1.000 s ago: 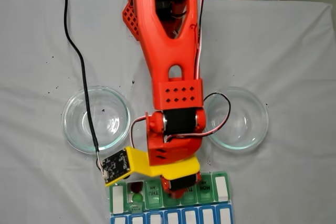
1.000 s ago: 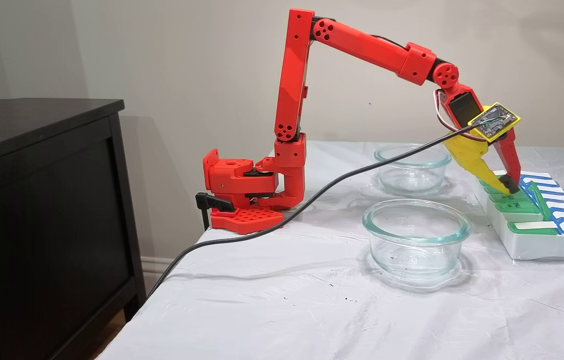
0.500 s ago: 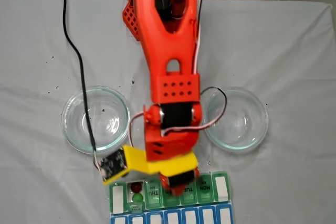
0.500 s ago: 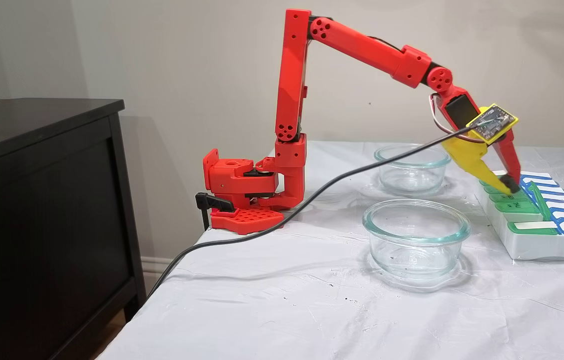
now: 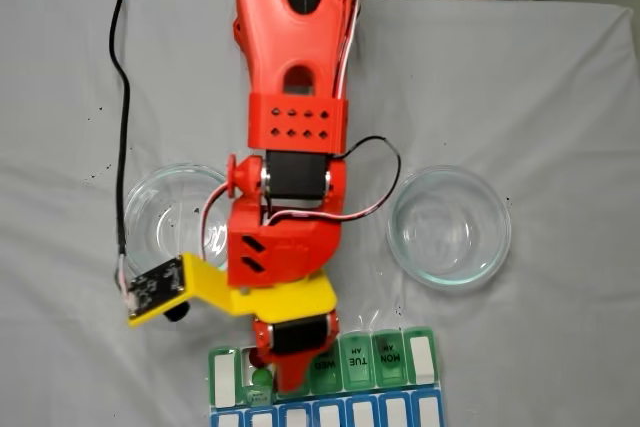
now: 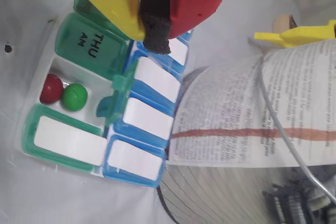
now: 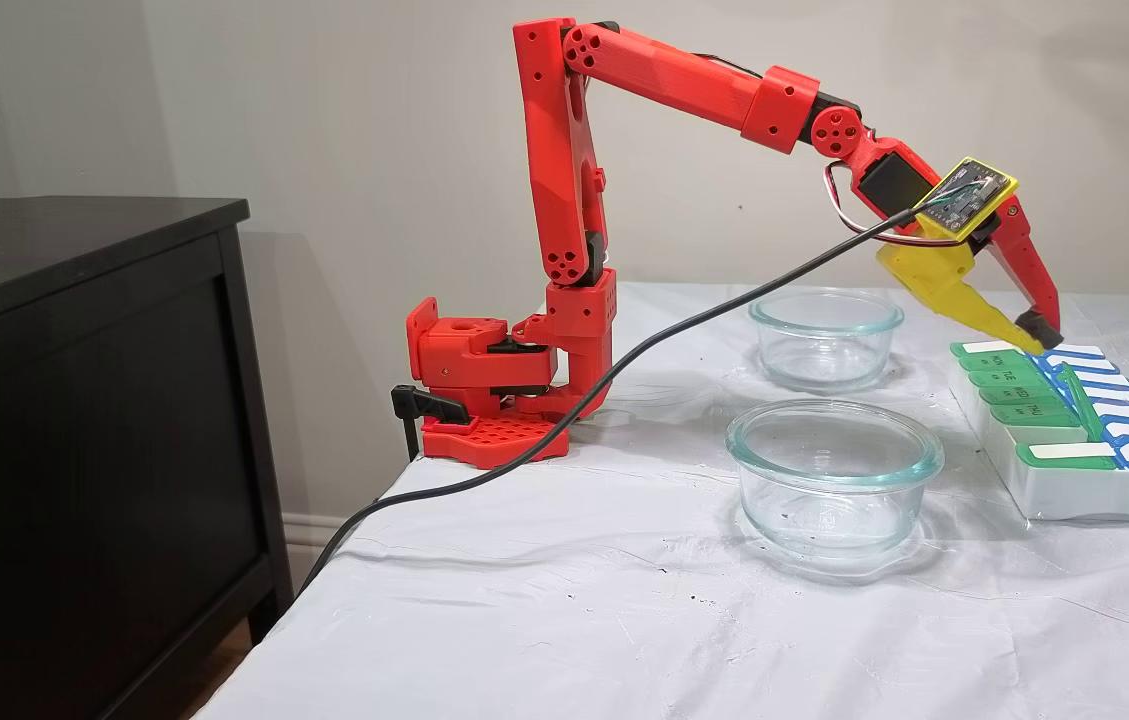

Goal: Sort medicines into box.

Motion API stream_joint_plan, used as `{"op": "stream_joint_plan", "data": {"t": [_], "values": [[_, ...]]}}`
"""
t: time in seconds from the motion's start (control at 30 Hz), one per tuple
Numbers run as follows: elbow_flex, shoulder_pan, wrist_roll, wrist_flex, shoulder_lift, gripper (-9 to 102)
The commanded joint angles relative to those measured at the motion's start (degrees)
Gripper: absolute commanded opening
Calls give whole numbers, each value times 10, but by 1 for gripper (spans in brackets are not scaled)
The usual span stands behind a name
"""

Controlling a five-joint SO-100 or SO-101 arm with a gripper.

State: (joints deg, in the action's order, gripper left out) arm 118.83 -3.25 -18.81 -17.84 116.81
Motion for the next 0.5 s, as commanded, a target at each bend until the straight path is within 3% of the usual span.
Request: {"op": "stream_joint_plan", "data": {"t": [0.0, 0.47], "values": [[-72, -22, -8, 32, -19, 0], [-85, -25, -26, 28, -54, 0]]}}
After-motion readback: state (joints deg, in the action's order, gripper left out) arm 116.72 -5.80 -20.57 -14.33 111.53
